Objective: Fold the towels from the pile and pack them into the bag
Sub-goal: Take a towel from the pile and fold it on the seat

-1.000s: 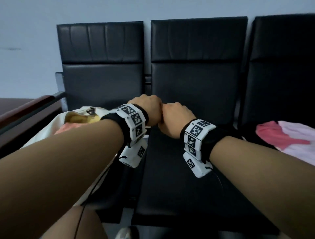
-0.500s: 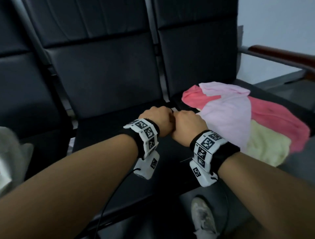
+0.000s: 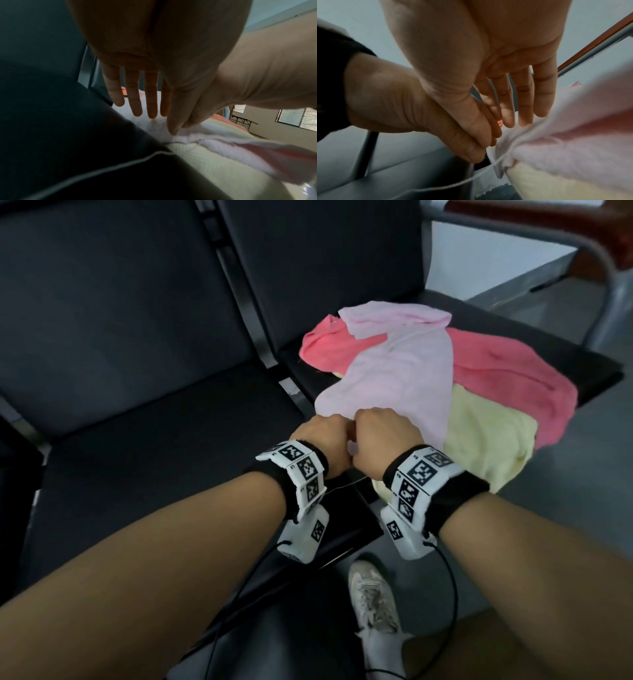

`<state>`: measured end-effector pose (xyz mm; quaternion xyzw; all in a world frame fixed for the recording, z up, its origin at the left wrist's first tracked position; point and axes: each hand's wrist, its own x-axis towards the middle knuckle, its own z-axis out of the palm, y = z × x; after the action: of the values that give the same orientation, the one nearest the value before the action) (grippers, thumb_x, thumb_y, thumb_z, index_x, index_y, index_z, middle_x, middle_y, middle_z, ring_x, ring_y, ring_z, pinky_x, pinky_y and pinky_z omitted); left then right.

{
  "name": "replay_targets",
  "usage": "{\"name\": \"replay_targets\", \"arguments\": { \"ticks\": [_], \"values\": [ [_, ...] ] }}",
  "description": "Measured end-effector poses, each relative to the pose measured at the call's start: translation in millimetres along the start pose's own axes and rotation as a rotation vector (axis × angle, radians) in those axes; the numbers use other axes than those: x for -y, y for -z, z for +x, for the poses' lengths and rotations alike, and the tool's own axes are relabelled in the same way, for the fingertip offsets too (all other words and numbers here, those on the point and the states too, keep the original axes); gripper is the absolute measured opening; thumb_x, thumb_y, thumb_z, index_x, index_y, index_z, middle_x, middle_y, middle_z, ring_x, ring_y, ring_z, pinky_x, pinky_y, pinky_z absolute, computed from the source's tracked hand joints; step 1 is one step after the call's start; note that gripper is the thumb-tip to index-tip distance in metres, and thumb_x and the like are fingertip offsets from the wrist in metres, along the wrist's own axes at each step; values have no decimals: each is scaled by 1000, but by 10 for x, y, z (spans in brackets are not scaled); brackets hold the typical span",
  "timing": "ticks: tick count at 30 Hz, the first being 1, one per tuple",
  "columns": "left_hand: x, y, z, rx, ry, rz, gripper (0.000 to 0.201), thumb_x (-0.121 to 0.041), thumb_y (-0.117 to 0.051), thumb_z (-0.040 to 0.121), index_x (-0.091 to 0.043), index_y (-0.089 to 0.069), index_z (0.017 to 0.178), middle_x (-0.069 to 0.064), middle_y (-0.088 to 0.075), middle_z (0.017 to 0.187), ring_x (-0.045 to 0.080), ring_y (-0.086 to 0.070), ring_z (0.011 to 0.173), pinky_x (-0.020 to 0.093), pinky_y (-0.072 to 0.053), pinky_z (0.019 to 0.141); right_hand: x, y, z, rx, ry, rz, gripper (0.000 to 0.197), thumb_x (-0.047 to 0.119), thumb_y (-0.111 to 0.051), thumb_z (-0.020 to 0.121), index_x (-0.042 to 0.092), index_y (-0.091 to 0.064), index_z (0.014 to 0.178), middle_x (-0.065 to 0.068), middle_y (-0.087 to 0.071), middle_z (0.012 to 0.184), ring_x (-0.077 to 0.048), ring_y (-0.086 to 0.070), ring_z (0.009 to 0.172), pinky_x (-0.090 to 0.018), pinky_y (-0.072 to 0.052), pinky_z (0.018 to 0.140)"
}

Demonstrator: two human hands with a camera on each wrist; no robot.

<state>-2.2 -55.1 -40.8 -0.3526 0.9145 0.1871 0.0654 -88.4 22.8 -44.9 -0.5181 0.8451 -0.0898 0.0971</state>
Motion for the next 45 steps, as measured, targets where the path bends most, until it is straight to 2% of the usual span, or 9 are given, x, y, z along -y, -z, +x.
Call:
{"name": "replay_targets", "arguments": {
  "ticks": [8, 16, 19, 22, 28, 33, 36, 39, 45],
  "values": [
    [-22, -85, 153, -16, -7, -42, 35, -24, -77, 80, -32, -68, 114, -3, -73, 107, 24, -67, 100, 35, -57, 87, -147, -138, 54, -40, 25, -15, 28, 23, -61, 92, 11, -53, 116, -8, -61, 113, -31, -57, 106, -34, -35, 69],
    [-59, -87, 158, -30, -16, 46, 20, -22, -67, 88, -24, -66, 108, -1, -54, 86, 25, -57, 85, 33, -47, 73, -80, -105, 57, 2, -3, -1, 26, 21, -54, 98, 3, -50, 116, -16, -63, 115, -35, -61, 105, -35, -36, 70],
    [-75, -78, 136, -47, 3, 43, 9, -20, -61, 92, -23, -53, 89, -1, -49, 86, 24, -53, 83, 35, -46, 73, -2, -8, 46, -62, -10, 92, 31, 9, -56, 90, 1, -47, 118, -18, -60, 117, -35, -60, 105, -37, -39, 73],
    [-65, -43, 120, -101, 61, -6, 22, -16, -52, 95, -24, -42, 77, 4, -55, 93, 28, -57, 87, 36, -46, 73, 89, 105, 11, -173, 16, 234, 46, 2, -54, 88, 4, -43, 132, -16, -52, 127, -35, -57, 110, -39, -42, 86],
    [43, 33, 38, -309, 82, -247, 4, -22, -47, 94, -21, -51, 94, 10, -65, 93, 38, -60, 89, 34, -39, 68, 169, 184, 6, -303, 83, 379, 41, 2, -56, 90, 9, -46, 130, -10, -49, 127, -36, -58, 107, -45, -45, 87],
    [132, 217, -153, -431, 103, -466, 11, -18, -52, 88, -27, -46, 88, 9, -62, 91, 19, -51, 77, 30, -37, 57, 241, 168, -36, -294, 134, 417, 38, 7, -57, 88, 9, -49, 126, -10, -53, 125, -33, -56, 110, -40, -45, 84],
    [164, 302, -274, -506, 76, -549, 24, -3, -47, 79, -23, -49, 91, 12, -64, 86, 27, -58, 82, 32, -49, 61, 322, 171, -100, -261, 165, 422, 53, 11, -64, 83, 11, -45, 133, -10, -49, 127, -35, -56, 108, -44, -47, 87],
    [193, 363, -398, -563, 34, -602, 25, 3, -44, 83, -20, -51, 91, 13, -64, 83, 21, -58, 68, 19, -42, 45, 412, 192, -148, -271, 162, 458, 63, 8, -64, 82, 11, -39, 139, -13, -52, 127, -38, -56, 107, -44, -46, 87],
    [320, 414, -596, -627, -13, -643, 22, -6, -46, 90, -25, -57, 89, 6, -68, 77, 23, -65, 76, 25, -50, 57, 651, 244, -113, -415, 242, 521, 27, 0, -54, 81, 7, -61, 106, -14, -66, 98, -37, -60, 92, -47, -49, 78]
  ]
}}
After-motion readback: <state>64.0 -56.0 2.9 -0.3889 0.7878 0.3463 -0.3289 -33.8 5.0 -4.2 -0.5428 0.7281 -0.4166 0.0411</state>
